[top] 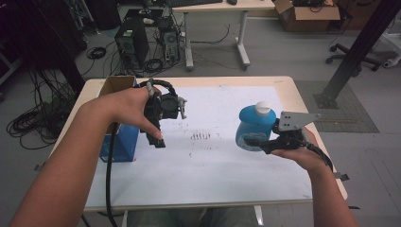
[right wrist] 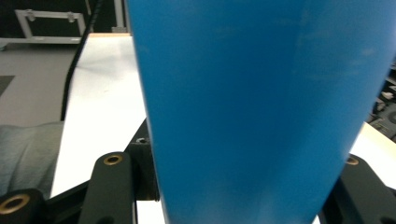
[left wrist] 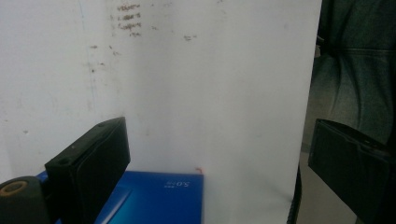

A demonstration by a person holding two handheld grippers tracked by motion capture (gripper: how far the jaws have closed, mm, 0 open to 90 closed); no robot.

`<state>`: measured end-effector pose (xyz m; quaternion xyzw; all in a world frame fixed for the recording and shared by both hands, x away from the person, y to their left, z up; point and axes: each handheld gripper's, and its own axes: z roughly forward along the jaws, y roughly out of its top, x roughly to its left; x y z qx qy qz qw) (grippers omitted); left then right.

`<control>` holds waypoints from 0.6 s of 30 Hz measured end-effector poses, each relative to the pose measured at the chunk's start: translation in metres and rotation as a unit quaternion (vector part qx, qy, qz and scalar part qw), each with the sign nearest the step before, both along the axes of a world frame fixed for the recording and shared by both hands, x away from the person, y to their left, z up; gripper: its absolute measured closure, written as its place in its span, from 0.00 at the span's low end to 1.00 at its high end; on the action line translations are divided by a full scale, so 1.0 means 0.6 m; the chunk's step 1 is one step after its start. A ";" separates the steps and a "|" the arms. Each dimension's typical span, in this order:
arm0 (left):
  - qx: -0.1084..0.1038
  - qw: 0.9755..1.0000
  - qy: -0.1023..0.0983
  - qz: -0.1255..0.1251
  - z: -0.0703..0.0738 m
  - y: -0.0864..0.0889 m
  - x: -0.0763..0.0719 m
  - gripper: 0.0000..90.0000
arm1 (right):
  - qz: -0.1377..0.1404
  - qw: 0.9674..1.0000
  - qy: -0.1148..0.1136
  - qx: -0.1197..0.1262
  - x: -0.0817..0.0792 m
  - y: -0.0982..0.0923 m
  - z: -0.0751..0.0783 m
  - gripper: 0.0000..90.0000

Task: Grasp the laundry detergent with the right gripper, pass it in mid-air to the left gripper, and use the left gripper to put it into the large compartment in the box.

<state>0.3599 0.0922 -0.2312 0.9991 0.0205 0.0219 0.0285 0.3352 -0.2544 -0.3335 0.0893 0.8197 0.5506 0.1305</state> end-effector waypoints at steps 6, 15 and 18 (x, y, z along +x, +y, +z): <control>0.000 1.000 0.001 -0.002 0.000 -0.004 0.002 0.06 | 0.023 1.000 -0.001 -0.002 -0.004 0.019 -0.001 0.49; 0.001 1.000 0.004 -0.003 -0.002 -0.008 0.002 0.06 | 0.048 0.999 0.000 -0.004 -0.006 0.045 -0.009 0.49; 0.001 1.000 0.004 -0.004 -0.002 -0.010 0.002 0.06 | 0.051 0.999 0.002 -0.005 -0.005 0.049 -0.012 0.49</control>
